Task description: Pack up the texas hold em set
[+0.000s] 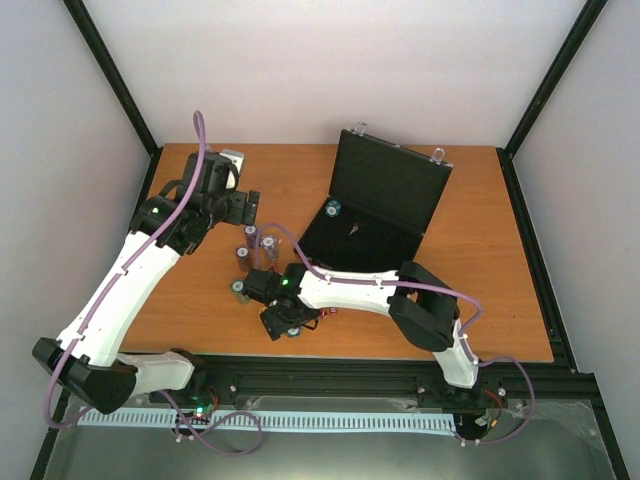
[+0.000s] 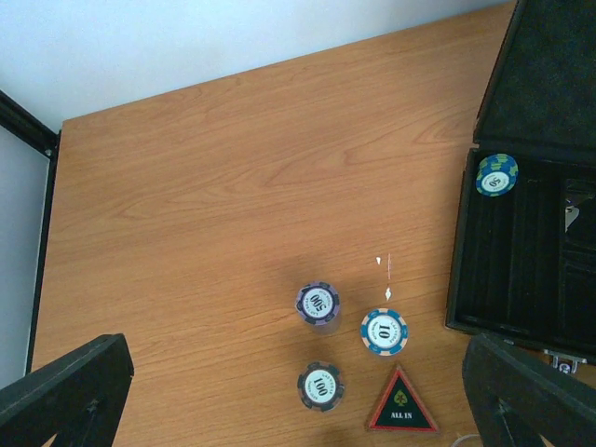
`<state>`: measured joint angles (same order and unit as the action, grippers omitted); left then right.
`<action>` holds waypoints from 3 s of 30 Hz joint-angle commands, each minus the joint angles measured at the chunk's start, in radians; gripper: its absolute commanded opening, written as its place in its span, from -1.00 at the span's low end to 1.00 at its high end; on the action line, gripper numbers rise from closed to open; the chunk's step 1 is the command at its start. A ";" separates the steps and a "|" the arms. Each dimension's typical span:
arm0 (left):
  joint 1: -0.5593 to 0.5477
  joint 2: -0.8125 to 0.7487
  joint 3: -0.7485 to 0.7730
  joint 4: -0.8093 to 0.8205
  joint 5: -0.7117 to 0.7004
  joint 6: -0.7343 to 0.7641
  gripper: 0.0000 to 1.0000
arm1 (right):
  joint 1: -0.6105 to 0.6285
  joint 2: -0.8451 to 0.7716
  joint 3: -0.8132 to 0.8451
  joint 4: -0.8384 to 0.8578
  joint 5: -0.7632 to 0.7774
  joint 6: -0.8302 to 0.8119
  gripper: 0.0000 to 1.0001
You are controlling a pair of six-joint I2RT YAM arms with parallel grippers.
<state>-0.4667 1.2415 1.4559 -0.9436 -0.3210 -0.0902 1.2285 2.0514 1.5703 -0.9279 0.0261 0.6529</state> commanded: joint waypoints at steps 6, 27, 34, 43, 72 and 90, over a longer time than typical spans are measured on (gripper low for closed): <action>-0.001 -0.010 -0.009 0.005 0.013 0.016 0.99 | -0.009 0.022 0.014 -0.022 -0.014 0.016 0.62; -0.001 -0.009 -0.025 0.009 0.021 0.012 0.99 | -0.027 0.056 -0.053 0.042 -0.069 0.004 0.53; -0.001 -0.013 -0.031 0.008 0.011 0.015 0.99 | -0.028 0.079 -0.040 0.045 -0.078 -0.009 0.39; -0.001 -0.014 -0.044 0.014 0.008 0.015 0.99 | -0.027 0.072 -0.044 0.029 -0.067 -0.003 0.10; -0.001 -0.033 -0.053 0.009 0.000 0.020 0.99 | -0.033 -0.013 0.039 -0.029 -0.088 -0.017 -0.94; -0.001 -0.018 -0.047 -0.012 0.009 0.003 1.00 | -0.213 -0.179 0.048 -0.085 -0.035 0.025 -0.95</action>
<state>-0.4667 1.2293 1.3975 -0.9440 -0.3279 -0.0830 1.0775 1.9339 1.5906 -0.9939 -0.0406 0.6640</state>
